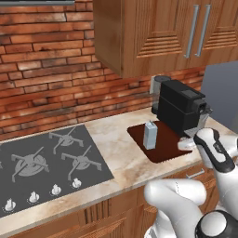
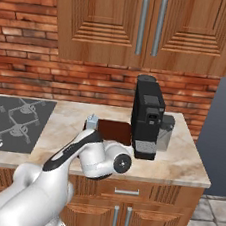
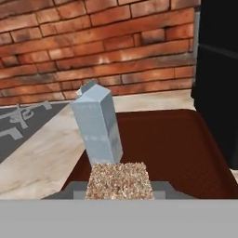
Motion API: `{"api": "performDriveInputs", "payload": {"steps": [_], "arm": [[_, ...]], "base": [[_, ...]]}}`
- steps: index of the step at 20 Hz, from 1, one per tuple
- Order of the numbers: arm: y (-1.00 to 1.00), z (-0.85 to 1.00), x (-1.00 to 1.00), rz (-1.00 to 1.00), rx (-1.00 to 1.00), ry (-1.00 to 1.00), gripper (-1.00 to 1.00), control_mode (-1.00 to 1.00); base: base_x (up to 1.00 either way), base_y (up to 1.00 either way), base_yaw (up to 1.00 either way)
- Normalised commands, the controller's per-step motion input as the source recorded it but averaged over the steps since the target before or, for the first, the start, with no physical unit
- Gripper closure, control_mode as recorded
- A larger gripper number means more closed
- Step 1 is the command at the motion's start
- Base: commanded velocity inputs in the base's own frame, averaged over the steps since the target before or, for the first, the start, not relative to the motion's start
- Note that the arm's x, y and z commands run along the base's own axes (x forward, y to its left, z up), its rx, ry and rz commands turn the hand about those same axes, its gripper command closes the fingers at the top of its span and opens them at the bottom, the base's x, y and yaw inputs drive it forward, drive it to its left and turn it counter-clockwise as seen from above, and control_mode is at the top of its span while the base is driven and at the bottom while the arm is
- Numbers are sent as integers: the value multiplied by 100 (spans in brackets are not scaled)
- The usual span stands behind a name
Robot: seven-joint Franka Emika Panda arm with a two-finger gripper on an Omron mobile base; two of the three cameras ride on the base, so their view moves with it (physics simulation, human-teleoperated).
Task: Take out the milk from the fridge and place it on the tray on the counter. Then take the sugar cube near the tray and place it in the tray.
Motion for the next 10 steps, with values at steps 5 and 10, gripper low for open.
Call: {"api": "performDriveInputs", "payload": {"steps": [5,10], "arm": [[4,-27,8,7,-1,0,100,-100],[1,-34,19,3,-4,0,100,-100]], "base": [[0,0,0],[0,0,0]]}}
